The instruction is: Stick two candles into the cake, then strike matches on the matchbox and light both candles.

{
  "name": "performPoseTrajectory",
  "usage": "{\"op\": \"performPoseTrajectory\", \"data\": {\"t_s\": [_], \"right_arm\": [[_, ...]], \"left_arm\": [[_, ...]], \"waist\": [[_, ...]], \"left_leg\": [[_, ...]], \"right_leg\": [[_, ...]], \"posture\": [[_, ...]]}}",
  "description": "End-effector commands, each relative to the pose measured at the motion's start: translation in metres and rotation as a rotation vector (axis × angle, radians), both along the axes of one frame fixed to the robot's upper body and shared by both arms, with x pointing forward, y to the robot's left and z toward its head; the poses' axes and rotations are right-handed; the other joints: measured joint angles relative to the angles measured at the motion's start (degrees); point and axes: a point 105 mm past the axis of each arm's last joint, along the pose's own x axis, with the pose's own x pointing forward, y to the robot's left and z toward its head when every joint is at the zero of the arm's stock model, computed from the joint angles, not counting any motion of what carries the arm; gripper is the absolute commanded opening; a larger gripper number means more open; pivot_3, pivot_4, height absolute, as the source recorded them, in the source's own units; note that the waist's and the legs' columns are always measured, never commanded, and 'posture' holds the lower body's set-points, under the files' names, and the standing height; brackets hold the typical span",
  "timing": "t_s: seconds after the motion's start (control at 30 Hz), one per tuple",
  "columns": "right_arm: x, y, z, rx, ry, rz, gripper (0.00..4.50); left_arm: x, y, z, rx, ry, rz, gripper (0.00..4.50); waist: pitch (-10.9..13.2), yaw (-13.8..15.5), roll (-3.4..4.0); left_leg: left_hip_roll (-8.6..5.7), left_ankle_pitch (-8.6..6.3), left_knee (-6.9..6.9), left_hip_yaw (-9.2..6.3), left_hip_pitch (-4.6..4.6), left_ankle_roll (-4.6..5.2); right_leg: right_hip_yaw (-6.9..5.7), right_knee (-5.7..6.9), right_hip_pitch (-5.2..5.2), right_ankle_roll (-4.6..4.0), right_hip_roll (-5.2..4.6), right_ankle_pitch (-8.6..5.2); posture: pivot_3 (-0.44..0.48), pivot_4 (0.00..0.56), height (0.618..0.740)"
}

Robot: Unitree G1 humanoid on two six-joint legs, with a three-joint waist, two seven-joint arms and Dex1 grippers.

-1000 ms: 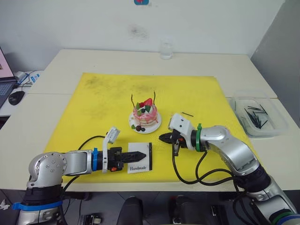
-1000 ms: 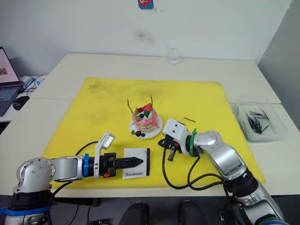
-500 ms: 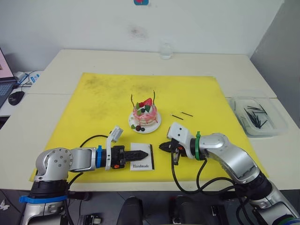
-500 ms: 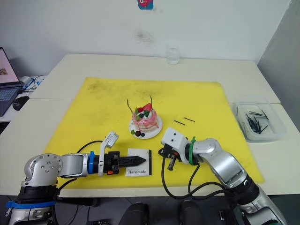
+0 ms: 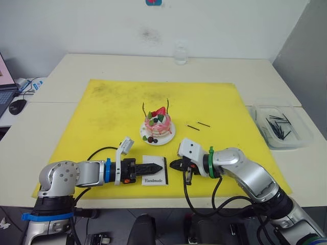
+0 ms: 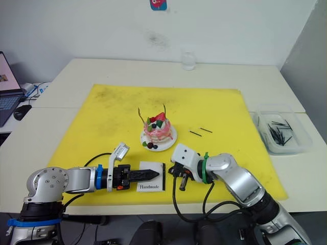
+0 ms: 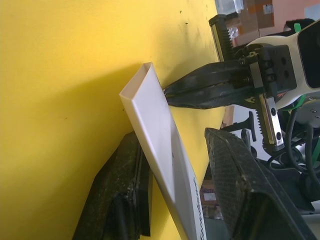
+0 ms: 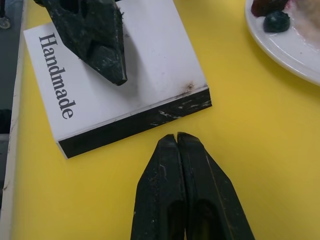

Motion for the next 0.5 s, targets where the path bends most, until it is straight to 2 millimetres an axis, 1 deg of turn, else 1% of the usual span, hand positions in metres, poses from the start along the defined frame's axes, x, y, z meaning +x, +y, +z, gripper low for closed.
{"op": "performPoseTrajectory", "data": {"t_s": [0.03, 0.5], "right_arm": [[-0.0089, 0.0084, 0.002, 0.028, 0.006, 0.055, 0.0], [-0.0025, 0.0076, 0.0007, 0.035, -0.007, 0.03, 0.0]], "left_arm": [[0.0038, 0.0029, 0.0011, 0.011, -0.011, 0.02, 1.99], [0.0042, 0.0027, 0.0009, 0.015, -0.016, 0.022, 1.99]], "waist": [[0.0, 0.0, 0.0], [0.0, 0.0, 0.0]], "left_leg": [[0.0, 0.0, 0.0, 0.0, 0.0, 0.0], [0.0, 0.0, 0.0, -0.01, 0.0, 0.0]], "right_leg": [[0.0, 0.0, 0.0, 0.0, 0.0, 0.0], [0.0, 0.0, 0.0, 0.0, 0.0, 0.0]], "posture": [[0.0, 0.15, 0.74], [0.0, 0.15, 0.74]]}}
